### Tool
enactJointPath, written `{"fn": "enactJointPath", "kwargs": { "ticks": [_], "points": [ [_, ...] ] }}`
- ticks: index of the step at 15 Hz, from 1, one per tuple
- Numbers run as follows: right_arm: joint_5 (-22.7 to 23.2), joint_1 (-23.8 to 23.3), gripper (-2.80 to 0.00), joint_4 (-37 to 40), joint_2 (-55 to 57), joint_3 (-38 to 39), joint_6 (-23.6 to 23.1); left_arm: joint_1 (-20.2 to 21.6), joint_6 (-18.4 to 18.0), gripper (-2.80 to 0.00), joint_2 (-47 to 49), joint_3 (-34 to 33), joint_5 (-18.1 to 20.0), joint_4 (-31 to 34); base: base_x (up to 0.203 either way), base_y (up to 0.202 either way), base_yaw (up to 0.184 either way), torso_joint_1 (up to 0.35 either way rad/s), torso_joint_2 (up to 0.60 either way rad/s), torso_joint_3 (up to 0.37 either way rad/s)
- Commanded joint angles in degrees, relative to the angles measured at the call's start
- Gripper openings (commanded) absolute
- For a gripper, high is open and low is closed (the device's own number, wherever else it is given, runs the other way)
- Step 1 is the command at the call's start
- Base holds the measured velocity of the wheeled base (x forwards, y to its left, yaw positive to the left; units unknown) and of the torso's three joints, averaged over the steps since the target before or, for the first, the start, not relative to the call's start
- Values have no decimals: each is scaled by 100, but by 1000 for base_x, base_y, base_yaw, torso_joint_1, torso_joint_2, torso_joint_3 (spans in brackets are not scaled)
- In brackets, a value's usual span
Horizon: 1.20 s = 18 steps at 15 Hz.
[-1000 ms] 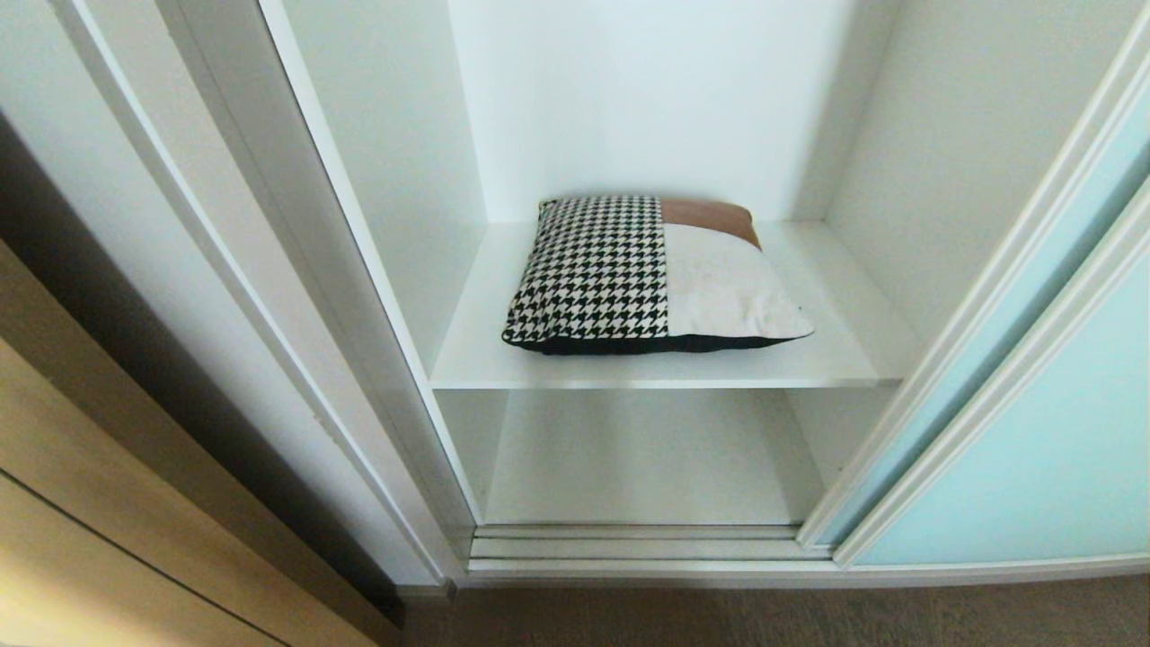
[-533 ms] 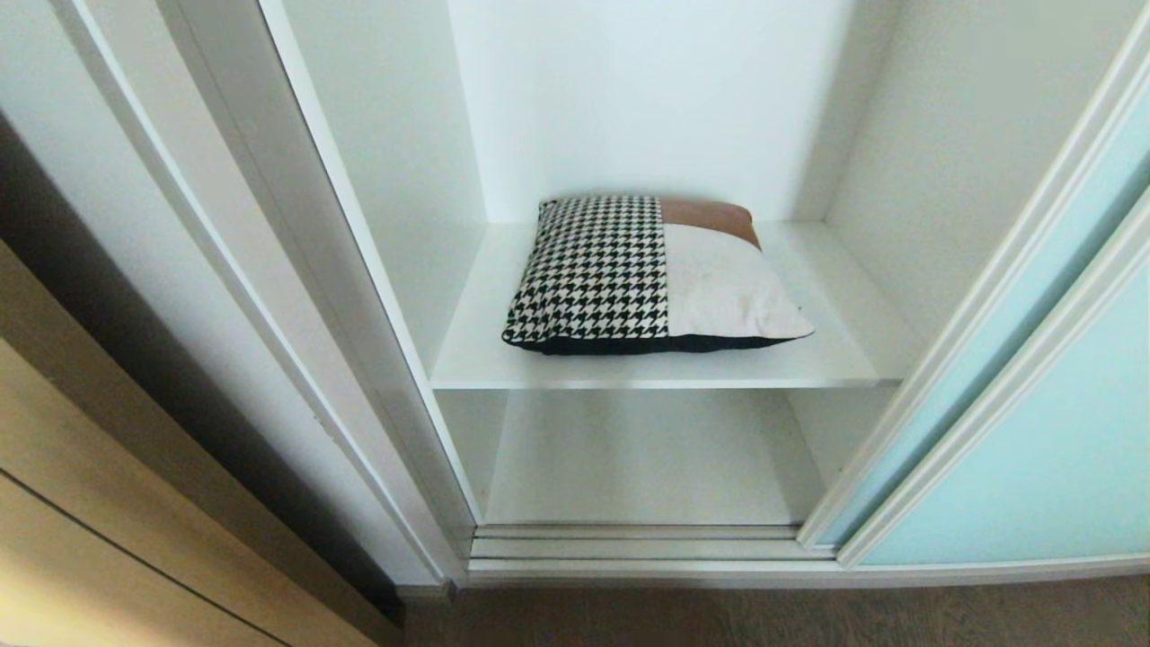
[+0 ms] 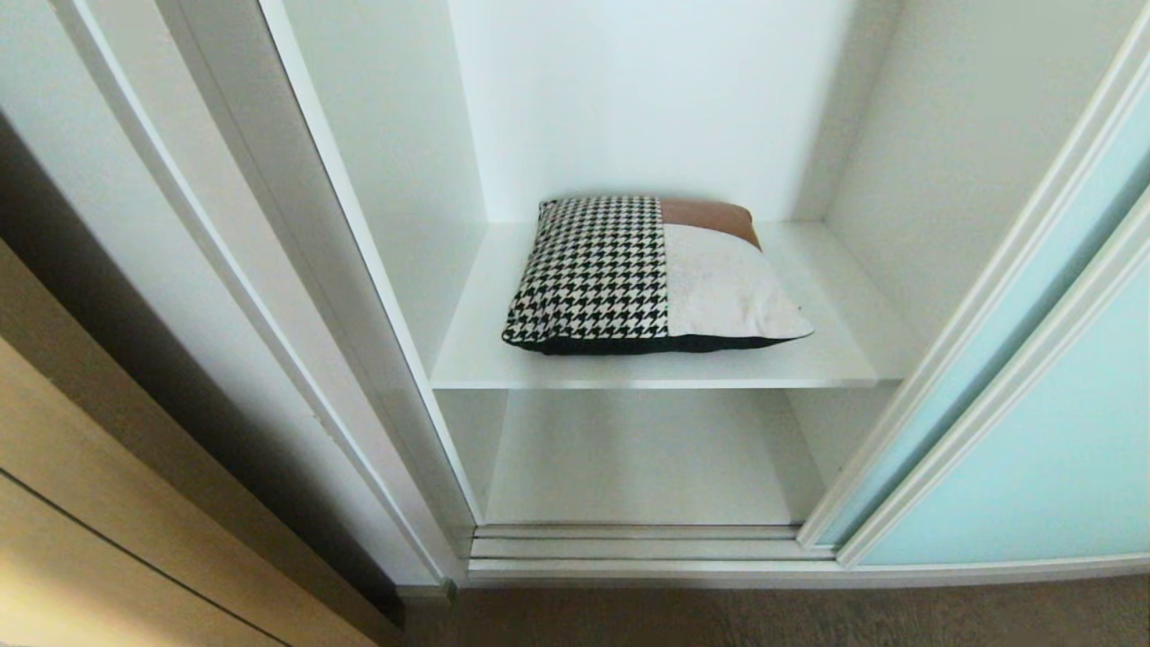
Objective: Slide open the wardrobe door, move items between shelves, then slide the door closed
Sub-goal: Open the door
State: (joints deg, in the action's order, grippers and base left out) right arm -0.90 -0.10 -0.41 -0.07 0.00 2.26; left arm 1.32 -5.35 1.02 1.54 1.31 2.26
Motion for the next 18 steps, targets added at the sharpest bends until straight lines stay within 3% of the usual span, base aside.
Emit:
{"fn": "enactJointPath", "kwargs": {
  "ticks": [1, 5, 18],
  "points": [
    [2, 1, -280, -3, 7, 0, 5, 0, -25, -280, -84, -163, 128, -173, 0, 0, 0, 0, 0, 0],
    [-6, 1, -280, -3, 7, 0, 3, -9, 139, -280, -85, -163, 106, -182, 0, 0, 0, 0, 0, 0],
    [-6, 1, -280, -3, 7, 0, 3, -9, 140, -280, -85, -163, 106, -182, 0, 0, 0, 0, 0, 0]
  ]
}}
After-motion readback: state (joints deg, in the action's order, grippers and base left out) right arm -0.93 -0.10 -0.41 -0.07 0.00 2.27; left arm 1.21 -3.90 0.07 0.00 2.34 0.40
